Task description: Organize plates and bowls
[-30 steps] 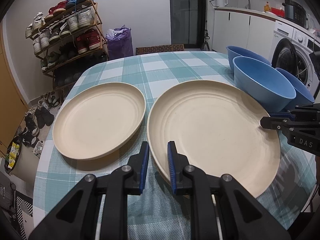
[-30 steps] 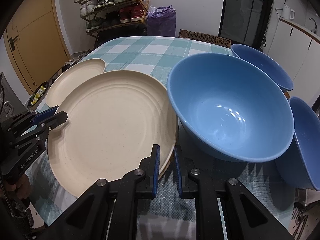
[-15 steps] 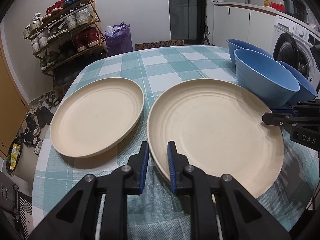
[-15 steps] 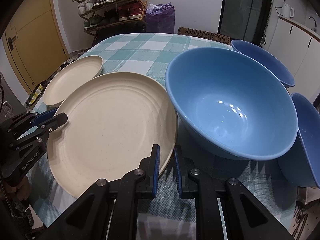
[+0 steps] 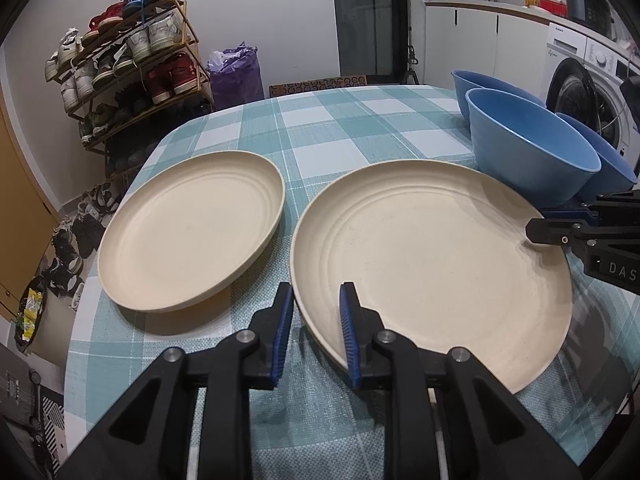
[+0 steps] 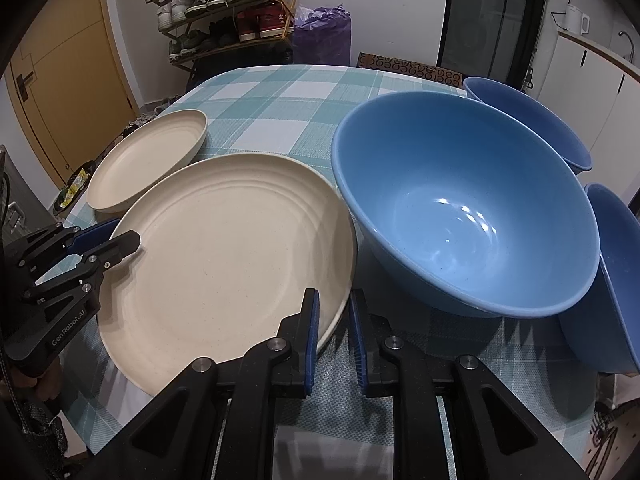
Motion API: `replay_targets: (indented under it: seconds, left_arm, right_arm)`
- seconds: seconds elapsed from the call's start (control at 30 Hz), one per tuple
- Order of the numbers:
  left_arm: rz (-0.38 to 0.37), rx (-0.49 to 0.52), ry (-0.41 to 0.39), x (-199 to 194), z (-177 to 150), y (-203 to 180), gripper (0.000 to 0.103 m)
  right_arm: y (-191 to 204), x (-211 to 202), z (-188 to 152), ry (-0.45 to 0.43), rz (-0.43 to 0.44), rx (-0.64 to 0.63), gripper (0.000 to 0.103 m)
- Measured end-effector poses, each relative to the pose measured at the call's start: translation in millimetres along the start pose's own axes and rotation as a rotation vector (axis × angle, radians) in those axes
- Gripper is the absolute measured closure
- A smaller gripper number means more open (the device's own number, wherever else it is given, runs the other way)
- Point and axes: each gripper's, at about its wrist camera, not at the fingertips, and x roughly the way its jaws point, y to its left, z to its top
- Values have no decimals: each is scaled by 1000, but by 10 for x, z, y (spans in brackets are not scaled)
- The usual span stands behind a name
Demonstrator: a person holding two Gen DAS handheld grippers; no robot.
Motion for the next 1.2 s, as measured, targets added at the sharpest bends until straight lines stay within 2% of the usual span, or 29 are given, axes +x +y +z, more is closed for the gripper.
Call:
replay_targets:
  seconds: [0.2,0.27,0.4,0.6,0.67,0.87,1.0,1.07,1.13,1.2]
  left_arm:
    - [4,8,2,-4,-9,-21,78]
    - [4,11,5,-4,-15,-30,76]
    - [-25,-2,22,9,-12,-32,63]
    - [-54,-28,42,-8,-50,-14,59]
    - [-63,-47,37,-47,-50,24,56]
    - [-66,-96,7,-216,-64,204,53]
    - [-55,-138,-11,-313,-84,361,50]
    - [-50,-154,-18,-344,-88,426,44]
    - [-34,-176,-39,-403,-99,512,18]
    - [-22,-190,-76,-472,-98,578,14]
  right_arm:
    - [3,2,4,3,0,-5,86]
    - [-1,3,3,3,7,-2,83]
    - [16,3,-9,1,26,-4,78]
    - [36,-41,-19,-3,71,1,63]
    - [39,-75,-14,-12,71,1,53]
    - [49,-184,25,-46,89,12,33]
    - [103,-239,52,-59,122,10,29]
    - [146,-256,57,-60,126,-4,27]
    - [188,-285,68,-68,132,-13,23]
    - [236,-316,80,-78,136,-21,21]
